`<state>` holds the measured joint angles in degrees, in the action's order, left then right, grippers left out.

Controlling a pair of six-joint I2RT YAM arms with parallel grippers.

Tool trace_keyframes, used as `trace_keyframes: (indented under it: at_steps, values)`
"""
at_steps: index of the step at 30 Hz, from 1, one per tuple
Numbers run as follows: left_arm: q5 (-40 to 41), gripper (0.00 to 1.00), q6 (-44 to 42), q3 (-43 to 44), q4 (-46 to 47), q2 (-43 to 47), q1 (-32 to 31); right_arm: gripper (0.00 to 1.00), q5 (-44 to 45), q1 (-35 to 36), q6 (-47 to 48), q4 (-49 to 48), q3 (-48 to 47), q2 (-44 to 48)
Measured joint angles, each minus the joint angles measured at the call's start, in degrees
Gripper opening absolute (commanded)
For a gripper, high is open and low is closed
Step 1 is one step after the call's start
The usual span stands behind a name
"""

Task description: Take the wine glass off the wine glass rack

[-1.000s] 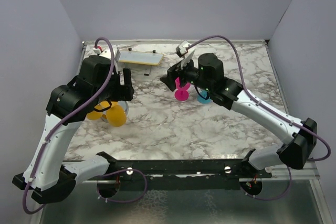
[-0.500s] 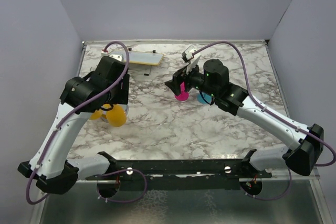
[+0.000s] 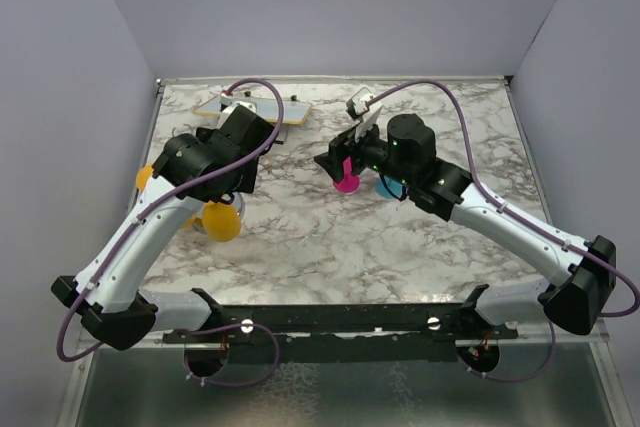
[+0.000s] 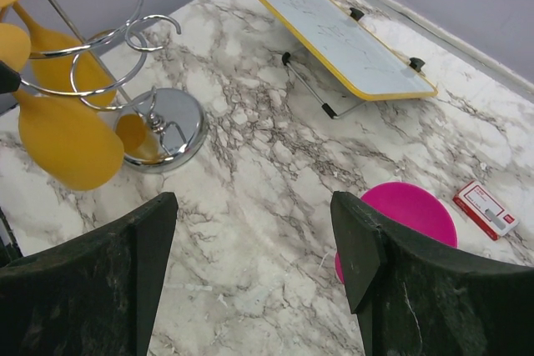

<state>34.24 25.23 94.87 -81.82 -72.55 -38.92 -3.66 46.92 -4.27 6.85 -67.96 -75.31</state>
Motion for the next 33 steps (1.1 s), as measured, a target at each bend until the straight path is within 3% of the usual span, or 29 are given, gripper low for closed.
trace_keyframes:
  at_steps: [9, 16, 23, 29, 33]
  values:
    - [2.56, 0.71, 1.46, 1.51, -0.31, 0.0, -1.07, 0.74, -2.12, 0.0, -4.83, -0.09, -0.44, -0.74]
    - [2.51, 0.82, 2.14, 9.31, 4.07, 4.79, -1.22, 0.69, -14.43, 0.0, -25.51, -2.29, -3.32, -7.61]
    - [0.68, 0.84, 0.94, 9.05, 15.87, 16.26, -1.22, 0.53, -26.95, 0.44, -49.11, -14.56, -2.21, -16.79]
    - [-1.84, 0.86, -0.37, 7.19, 22.29, 18.38, -1.22, 0.42, -30.14, 3.26, -63.45, -23.15, -2.49, -24.13]
    - [-3.37, 0.87, -0.81, 3.8, 24.46, 18.69, -1.25, 0.4, -30.32, 4.9, -69.42, -26.21, -4.07, -27.02]
